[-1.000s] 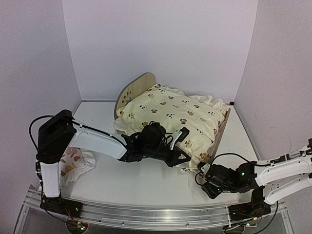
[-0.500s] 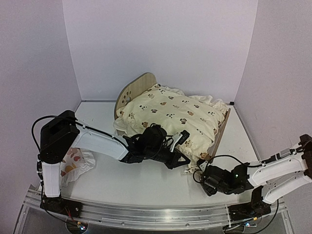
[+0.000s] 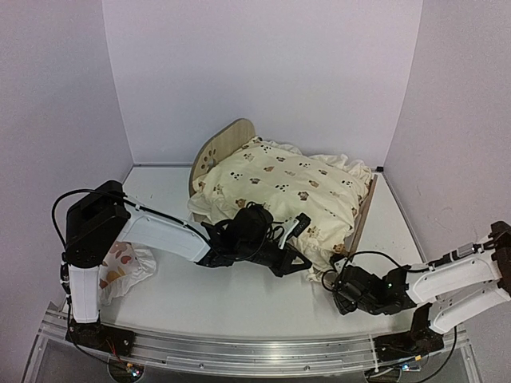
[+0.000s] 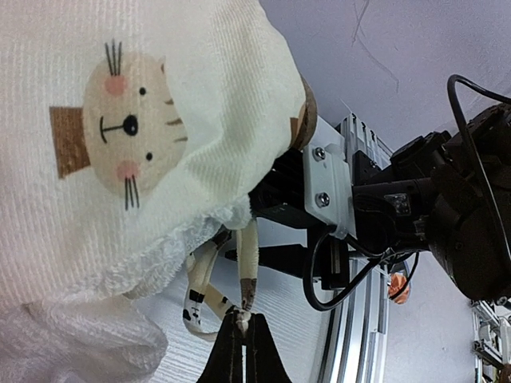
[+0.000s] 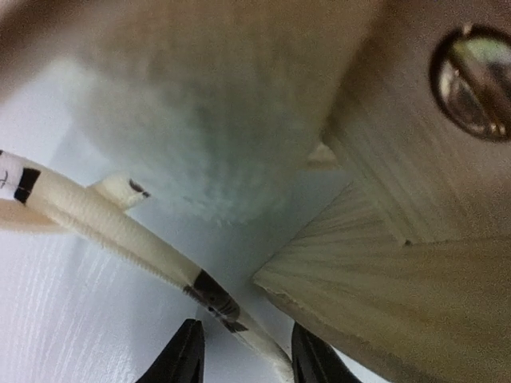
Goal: Set up the pet bed
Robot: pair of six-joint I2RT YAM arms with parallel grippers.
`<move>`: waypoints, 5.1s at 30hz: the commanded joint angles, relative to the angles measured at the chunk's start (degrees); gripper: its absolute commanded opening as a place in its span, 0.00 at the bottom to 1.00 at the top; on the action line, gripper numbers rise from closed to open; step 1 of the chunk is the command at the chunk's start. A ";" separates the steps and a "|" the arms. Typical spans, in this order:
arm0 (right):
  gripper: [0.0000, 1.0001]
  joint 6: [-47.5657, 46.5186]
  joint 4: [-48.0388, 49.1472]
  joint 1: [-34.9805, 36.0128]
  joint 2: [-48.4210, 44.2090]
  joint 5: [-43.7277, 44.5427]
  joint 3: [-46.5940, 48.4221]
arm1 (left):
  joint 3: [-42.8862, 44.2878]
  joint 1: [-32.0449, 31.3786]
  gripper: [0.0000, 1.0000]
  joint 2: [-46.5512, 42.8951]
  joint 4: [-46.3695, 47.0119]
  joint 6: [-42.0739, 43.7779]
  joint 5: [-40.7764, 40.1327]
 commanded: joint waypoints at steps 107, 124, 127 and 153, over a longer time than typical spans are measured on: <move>0.49 -20.68 -39.57 -42.00 -0.36 -70.84 53.22 | -4.35 -6.37 0.31 -2.74 -11.38 2.87 -17.80; 0.65 -9.55 -39.77 -52.07 33.11 -21.69 84.50 | -16.18 10.48 0.39 -20.58 -12.81 2.36 -26.72; 0.50 -10.28 -37.57 -53.87 42.65 -18.97 94.49 | -15.26 12.41 0.36 -18.97 -10.63 2.08 -24.85; 0.10 -20.35 -55.49 -61.49 64.25 -56.70 105.79 | -5.13 24.20 0.27 -4.42 -5.77 3.70 -18.27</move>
